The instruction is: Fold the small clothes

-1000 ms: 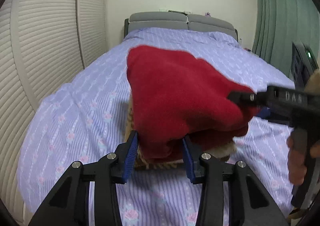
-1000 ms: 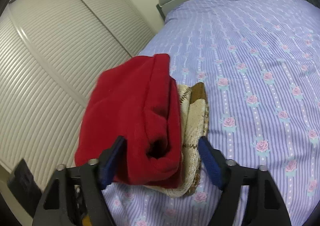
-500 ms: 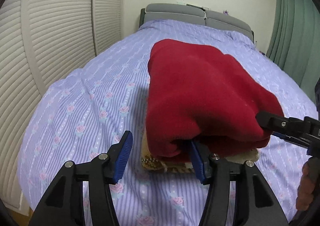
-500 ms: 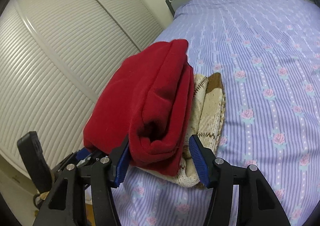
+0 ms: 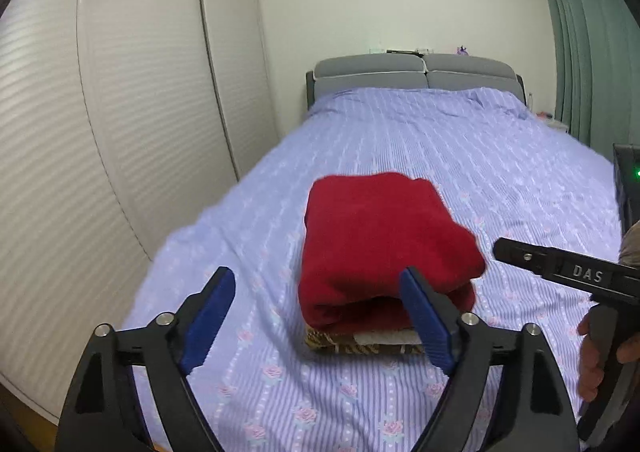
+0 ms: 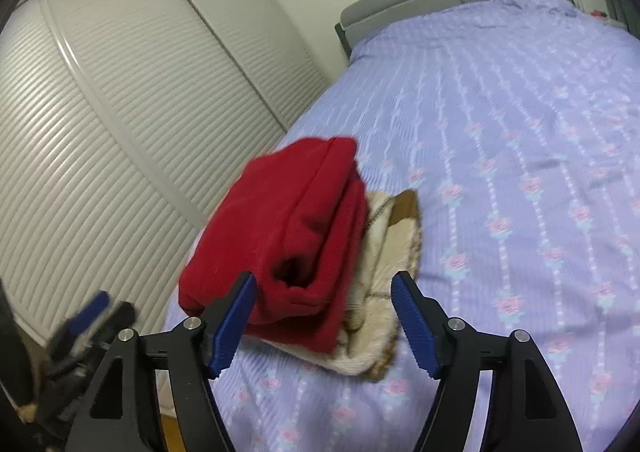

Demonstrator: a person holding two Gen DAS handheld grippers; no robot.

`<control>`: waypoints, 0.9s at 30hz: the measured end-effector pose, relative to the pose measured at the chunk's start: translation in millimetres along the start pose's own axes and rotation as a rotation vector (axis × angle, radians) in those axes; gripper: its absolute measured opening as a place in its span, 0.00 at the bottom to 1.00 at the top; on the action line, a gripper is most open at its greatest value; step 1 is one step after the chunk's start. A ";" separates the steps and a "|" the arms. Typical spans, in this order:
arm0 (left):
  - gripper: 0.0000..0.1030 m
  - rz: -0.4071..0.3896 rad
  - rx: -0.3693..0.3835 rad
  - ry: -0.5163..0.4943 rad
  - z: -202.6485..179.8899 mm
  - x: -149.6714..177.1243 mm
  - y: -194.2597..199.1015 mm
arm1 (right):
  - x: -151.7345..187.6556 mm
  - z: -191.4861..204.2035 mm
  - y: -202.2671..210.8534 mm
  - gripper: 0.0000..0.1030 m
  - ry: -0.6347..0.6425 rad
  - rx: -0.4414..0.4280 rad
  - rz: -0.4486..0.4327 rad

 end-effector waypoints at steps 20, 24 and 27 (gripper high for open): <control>0.96 -0.087 0.258 -0.138 -181.6 35.4 126.8 | 81.8 -87.7 239.5 0.95 0.216 0.308 -0.196; 0.97 -0.105 0.312 -0.165 -219.0 44.6 150.0 | 105.1 -110.6 277.3 0.95 0.187 0.344 -0.207; 0.98 -0.100 0.344 -0.173 -243.0 50.5 162.5 | 120.7 -128.2 301.2 0.95 0.158 0.365 -0.202</control>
Point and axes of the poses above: each gripper's, at about its wrist camera, not at the fingertips, and y roughly against the way its jaws point, z to its left, x to its underside, the point moved 1 cm from there along -y, roughly the way its jaws point, and after that the axes turned 13 degrees about z, right-handed, at the moved point
